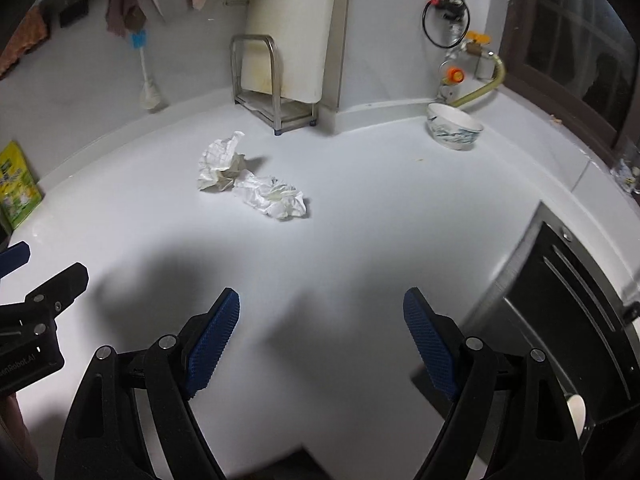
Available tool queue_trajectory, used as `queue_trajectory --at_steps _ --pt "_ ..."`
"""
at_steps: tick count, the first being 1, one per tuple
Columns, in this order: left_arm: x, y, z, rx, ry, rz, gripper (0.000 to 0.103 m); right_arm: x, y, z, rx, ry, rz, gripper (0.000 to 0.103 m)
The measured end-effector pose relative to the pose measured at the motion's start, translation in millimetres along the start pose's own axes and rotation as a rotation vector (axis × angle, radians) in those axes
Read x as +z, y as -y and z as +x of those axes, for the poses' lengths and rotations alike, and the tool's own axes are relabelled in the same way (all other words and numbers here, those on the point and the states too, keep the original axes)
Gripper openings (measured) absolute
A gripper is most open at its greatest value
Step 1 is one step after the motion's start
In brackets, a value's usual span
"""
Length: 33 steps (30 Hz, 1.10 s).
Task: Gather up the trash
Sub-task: 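Move both open tools back to the crumpled tissues on the counter, then grasp the crumpled white tissue with the right tool and lift it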
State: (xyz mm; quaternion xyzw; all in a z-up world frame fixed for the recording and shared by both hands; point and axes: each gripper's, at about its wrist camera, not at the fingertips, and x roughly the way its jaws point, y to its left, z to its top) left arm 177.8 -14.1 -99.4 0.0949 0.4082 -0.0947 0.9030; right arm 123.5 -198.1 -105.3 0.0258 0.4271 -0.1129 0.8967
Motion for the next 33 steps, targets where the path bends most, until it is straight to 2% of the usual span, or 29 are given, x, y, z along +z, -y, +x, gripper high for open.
queue_trajectory --at_steps 6,15,24,33 --pt "24.7 0.1 50.0 -0.012 -0.019 0.023 0.094 24.5 -3.8 45.7 0.053 -0.039 0.015 0.08" --pt "50.1 3.6 100.5 -0.042 -0.037 0.05 0.094 54.1 -10.1 89.9 0.087 -0.027 0.011 0.08" --pt "60.1 -2.3 118.1 -0.053 -0.043 0.042 0.094 74.7 -21.9 113.7 0.121 -0.021 -0.019 0.08" --pt "61.7 -9.2 124.8 -0.053 -0.052 0.035 0.094 84.0 -31.8 140.1 0.142 -0.059 -0.007 0.08"
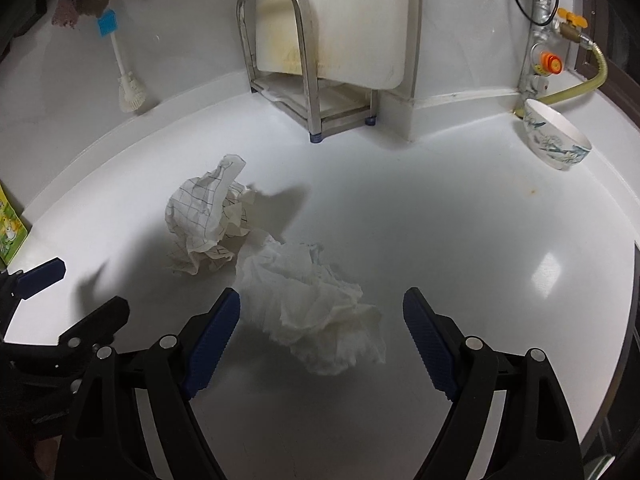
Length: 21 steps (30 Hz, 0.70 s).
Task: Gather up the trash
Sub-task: 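Grasp the crumpled white tissue with the right tool and lift it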
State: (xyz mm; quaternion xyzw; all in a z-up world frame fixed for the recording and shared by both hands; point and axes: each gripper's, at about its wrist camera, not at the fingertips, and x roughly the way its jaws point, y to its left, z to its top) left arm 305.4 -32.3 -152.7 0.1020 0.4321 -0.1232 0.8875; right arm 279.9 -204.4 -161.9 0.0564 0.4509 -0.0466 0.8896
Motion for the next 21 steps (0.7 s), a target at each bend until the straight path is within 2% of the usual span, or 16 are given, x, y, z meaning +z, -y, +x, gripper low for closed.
queue_trajectory --at_steps 4,6,9,11,14,18,21 --pt "0.2 -3.3 1.0 -0.006 -0.001 -0.009 0.094 -0.5 -2.2 4.7 -0.003 -0.006 -0.008 0.078" --pt "0.8 -4.1 2.4 -0.01 -0.003 -0.012 0.094 -2.2 -3.0 6.2 0.005 -0.014 -0.017 0.062" --pt "3.4 -2.7 4.4 -0.018 -0.004 -0.013 0.094 -4.5 -4.2 6.8 0.002 -0.016 -0.036 0.053" --pt "5.8 -0.5 5.3 -0.026 0.0 -0.014 0.094 -4.7 -2.0 6.3 0.015 -0.015 -0.026 0.041" --pt "10.7 4.1 7.3 -0.044 0.003 -0.016 0.094 -3.4 5.7 2.7 0.035 -0.006 0.006 0.03" --pt "17.6 14.4 11.5 -0.064 0.011 -0.005 0.094 -1.6 16.2 -3.3 0.02 0.015 0.035 0.023" --pt "21.9 22.5 16.1 -0.076 0.012 -0.001 0.094 -3.3 27.3 -8.0 0.006 0.023 0.064 0.022"
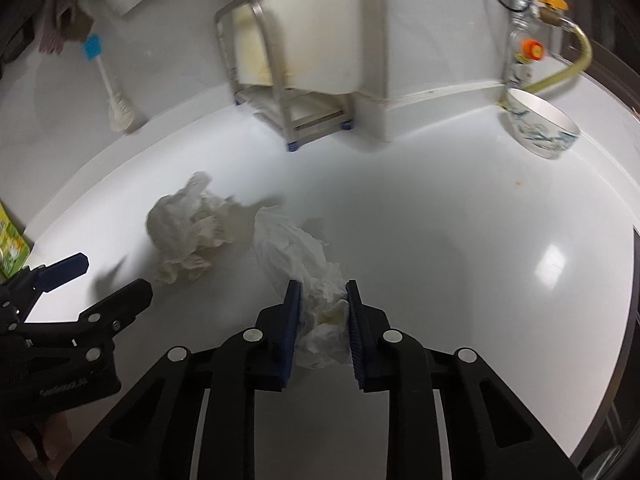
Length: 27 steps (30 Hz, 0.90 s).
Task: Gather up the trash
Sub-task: 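Grasp the crumpled white tissue with the right tool and lift it, then grasp the checkered paper towel with the left tool while the right tool holds the tissue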
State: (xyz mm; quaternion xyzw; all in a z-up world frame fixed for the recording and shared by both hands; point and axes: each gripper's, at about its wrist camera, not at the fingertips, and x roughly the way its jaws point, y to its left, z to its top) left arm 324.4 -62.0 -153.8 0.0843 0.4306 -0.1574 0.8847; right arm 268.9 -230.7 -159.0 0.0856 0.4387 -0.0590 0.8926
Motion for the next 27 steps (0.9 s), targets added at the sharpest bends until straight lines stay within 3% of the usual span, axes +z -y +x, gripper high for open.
queue_trajectory --at_steps 12,18,20,22,26,27 --pt "17.7 37.2 24.2 -0.021 -0.004 0.017 0.094 -10.8 25.4 -11.1 -0.042 -0.002 0.05 0.022" --pt "30.0 45.4 41.6 0.007 -0.016 0.017 0.093 -11.2 26.6 -13.7 -0.041 0.002 0.058 0.022" --pt "32.0 44.0 46.9 0.007 -0.031 0.001 0.081 -11.5 26.5 -14.4 -0.041 0.002 0.059 0.022" --pt "32.8 41.0 48.8 -0.004 -0.037 -0.022 0.076 -12.4 26.2 -14.8 -0.04 0.002 0.061 0.021" --pt "31.6 39.6 43.9 -0.003 -0.026 -0.013 0.047 -15.0 24.9 -16.4 -0.037 0.003 0.062 0.021" --pt "31.2 39.0 43.0 -0.002 -0.026 -0.013 0.047 -15.5 24.6 -16.9 -0.036 0.004 0.06 0.022"
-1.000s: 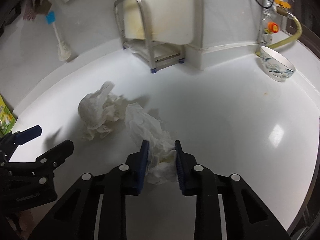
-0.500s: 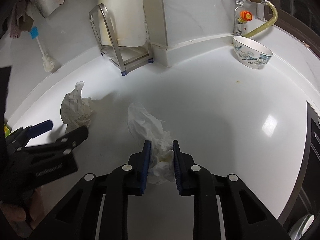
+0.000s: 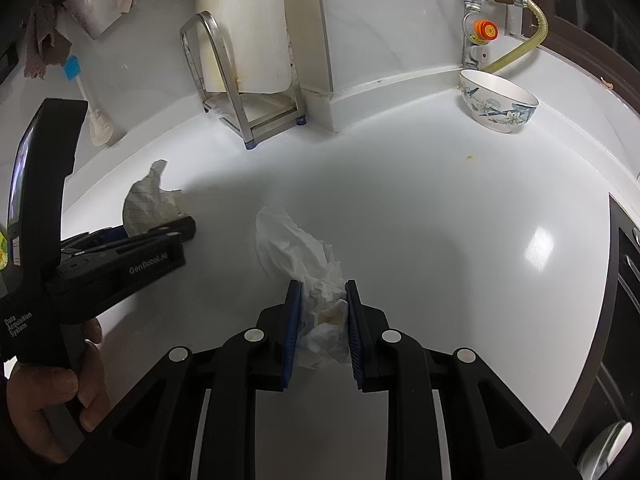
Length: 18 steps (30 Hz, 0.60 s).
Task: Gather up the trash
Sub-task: 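Grasp the checkered paper towel with the left tool while the right tool holds the tissue, then carry both tissues over the bin and open both tools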
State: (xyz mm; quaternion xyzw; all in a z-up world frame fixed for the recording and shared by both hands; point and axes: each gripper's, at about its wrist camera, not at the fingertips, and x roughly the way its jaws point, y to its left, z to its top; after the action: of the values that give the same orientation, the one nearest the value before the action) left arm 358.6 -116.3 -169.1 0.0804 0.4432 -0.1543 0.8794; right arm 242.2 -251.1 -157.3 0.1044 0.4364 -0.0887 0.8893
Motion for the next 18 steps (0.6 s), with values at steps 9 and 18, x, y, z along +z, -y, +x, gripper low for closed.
queue_trajectory --at_steps 9,18 --pt "-15.7 -8.9 -29.1 -0.005 0.026 -0.014 0.045 -12.4 -3.3 -15.8 0.012 0.005 -0.005 0.022" --pt "-57.4 -15.1 -97.0 0.013 0.068 -0.012 0.045 -45.0 -9.6 -60.5 0.038 0.013 -0.025 0.022"
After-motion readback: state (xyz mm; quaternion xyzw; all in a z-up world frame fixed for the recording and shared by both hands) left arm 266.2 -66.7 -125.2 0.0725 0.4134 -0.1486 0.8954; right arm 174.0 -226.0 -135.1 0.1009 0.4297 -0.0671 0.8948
